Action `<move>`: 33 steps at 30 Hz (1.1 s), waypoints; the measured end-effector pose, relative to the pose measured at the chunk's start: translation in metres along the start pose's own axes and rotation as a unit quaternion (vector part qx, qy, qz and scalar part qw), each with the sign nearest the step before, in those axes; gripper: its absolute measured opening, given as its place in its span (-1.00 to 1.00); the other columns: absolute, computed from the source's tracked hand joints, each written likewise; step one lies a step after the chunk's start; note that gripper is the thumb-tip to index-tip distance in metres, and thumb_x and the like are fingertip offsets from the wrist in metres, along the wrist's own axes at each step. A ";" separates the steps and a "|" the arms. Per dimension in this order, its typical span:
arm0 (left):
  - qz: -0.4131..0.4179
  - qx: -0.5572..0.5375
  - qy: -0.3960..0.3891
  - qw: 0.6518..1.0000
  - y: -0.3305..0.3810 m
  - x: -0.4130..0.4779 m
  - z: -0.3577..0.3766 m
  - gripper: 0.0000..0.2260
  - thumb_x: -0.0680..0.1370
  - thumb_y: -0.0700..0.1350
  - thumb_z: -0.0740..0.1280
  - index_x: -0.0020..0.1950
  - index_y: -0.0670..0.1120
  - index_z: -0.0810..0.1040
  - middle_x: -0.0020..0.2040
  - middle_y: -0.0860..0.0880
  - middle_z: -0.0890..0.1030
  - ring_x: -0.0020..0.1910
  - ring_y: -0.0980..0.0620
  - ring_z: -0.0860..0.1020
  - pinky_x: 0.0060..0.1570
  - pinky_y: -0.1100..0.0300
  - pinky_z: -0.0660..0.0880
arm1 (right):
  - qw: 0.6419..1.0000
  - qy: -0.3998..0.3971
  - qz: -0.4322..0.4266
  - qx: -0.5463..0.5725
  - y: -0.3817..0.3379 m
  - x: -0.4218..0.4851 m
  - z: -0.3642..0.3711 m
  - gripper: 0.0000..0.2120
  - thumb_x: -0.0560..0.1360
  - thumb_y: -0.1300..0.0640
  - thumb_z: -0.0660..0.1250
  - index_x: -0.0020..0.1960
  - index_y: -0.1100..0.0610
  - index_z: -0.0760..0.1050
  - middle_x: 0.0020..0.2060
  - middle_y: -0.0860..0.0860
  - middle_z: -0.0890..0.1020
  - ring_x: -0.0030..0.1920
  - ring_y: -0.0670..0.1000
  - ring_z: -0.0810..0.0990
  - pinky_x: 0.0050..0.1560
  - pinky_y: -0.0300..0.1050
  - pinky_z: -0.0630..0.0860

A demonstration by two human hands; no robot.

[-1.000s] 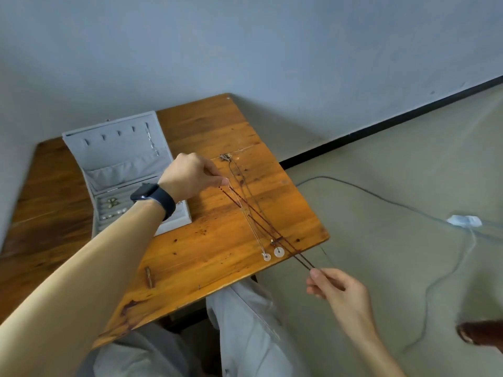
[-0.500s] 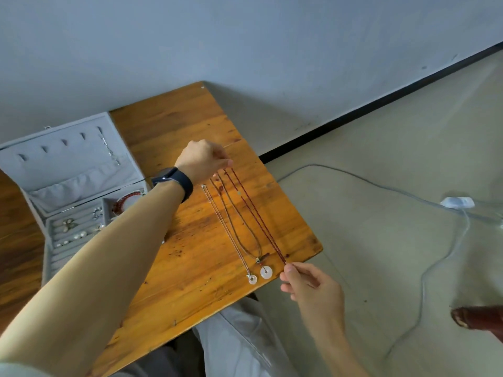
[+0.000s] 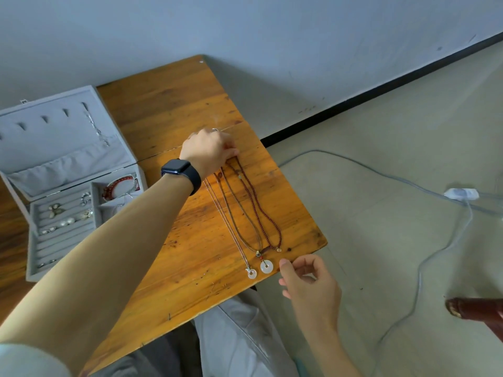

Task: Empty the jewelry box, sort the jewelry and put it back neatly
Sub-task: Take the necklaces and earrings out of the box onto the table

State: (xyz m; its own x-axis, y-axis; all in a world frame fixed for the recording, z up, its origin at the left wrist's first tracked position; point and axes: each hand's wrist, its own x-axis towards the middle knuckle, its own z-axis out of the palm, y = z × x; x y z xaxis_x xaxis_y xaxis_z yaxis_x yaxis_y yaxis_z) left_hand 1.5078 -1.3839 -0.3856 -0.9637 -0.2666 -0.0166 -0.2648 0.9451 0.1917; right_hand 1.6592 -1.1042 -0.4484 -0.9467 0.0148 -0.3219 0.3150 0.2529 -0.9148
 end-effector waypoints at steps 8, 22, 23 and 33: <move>0.015 -0.007 -0.005 1.000 0.001 -0.005 -0.004 -0.78 0.60 0.14 0.31 0.11 0.06 0.64 0.04 -0.02 0.59 -0.01 -0.08 0.57 -0.09 0.00 0.59 | 0.989 0.042 -0.129 -0.052 0.000 -0.001 0.000 -0.75 0.44 -0.05 0.49 -0.09 -0.20 0.41 -0.15 -0.25 0.53 -0.18 -0.14 0.56 -0.31 -0.26 0.53; 0.007 -0.029 0.002 1.000 0.002 -0.014 -0.005 -0.78 0.64 -0.12 0.23 0.16 0.07 0.63 0.11 -0.03 0.56 0.03 -0.10 0.56 -0.09 0.02 0.57 | 0.987 0.037 -0.050 0.147 0.004 0.007 0.014 -0.31 0.32 0.22 0.62 0.12 -0.24 0.23 0.02 -0.21 0.56 -0.06 -0.24 0.64 -0.28 -0.34 0.58; 0.003 -0.030 0.004 1.000 0.002 -0.015 -0.004 -0.76 0.64 -0.15 0.22 0.15 0.07 0.64 0.11 -0.03 0.56 0.03 -0.10 0.56 -0.11 0.04 0.56 | 0.986 0.028 -0.054 0.157 0.005 0.005 0.014 -0.31 0.34 0.26 0.59 0.14 -0.21 0.23 0.00 -0.31 0.57 -0.08 -0.20 0.67 -0.26 -0.33 0.59; -0.017 -0.048 0.001 0.999 0.004 -0.018 -0.007 -0.73 0.57 -0.20 0.23 0.10 0.08 0.65 0.13 0.02 0.60 0.03 -0.07 0.58 -0.07 0.04 0.60 | 0.977 0.010 -0.028 0.210 0.013 -0.001 0.011 -0.26 0.40 0.26 0.53 0.30 -0.25 0.19 0.29 -0.10 0.45 -0.01 -0.07 0.70 -0.15 -0.37 0.57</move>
State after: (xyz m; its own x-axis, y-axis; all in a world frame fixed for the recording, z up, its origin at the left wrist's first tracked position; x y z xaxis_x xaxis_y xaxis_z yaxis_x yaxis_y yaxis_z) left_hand 1.5245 -1.3770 -0.3781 -0.9540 -0.2989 -0.0227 -0.2928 0.9129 0.2846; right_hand 1.6653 -1.1113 -0.4620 -0.9630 0.0324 -0.2675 0.2587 -0.1656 -0.9516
